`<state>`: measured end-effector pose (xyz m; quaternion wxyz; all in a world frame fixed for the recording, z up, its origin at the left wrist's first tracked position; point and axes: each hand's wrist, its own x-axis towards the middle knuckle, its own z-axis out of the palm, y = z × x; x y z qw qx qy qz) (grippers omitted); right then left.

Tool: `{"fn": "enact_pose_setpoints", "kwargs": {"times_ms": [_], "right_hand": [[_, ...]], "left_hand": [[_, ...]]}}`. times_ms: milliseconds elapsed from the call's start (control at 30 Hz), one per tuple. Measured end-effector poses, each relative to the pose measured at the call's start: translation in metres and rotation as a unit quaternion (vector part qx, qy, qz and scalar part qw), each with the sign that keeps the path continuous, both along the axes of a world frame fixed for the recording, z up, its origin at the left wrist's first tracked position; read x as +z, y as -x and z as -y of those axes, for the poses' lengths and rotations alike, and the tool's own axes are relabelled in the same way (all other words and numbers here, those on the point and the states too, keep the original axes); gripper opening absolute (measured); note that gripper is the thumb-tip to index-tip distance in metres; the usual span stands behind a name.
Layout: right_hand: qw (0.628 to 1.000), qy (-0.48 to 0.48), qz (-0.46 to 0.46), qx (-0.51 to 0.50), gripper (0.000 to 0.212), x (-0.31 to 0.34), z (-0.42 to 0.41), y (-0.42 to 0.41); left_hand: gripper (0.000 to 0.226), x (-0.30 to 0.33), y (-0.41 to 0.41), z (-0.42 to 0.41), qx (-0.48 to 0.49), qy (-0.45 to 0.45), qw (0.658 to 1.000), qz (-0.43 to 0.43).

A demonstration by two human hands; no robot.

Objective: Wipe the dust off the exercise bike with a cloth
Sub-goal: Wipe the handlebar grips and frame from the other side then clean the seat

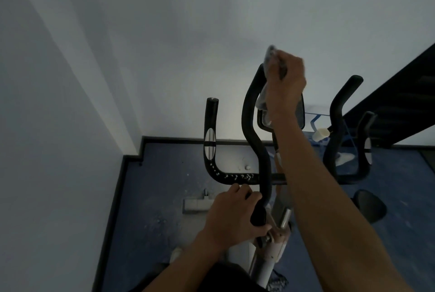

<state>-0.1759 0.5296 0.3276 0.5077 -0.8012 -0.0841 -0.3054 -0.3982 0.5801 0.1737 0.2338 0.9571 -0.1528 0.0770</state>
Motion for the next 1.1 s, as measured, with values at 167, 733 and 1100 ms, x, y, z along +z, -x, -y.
{"fn": "enact_pose_setpoints", "kwargs": {"times_ms": [167,733,1100], "right_hand": [[0.994,0.037,-0.099,-0.029,0.024,0.000,0.022,-0.019],[0.967,0.097,-0.194,0.136,0.014,0.041,0.016,-0.038],[0.931,-0.107,-0.342,0.062,0.017,-0.056,0.025,0.008]], "left_hand": [[0.065,-0.001,0.000,-0.001,-0.003,0.004,1.000,-0.007],[0.065,0.001,0.000,-0.001,-0.001,-0.002,1.000,0.004],[0.064,0.000,-0.001,-0.002,-0.008,-0.002,1.000,0.002]]}}
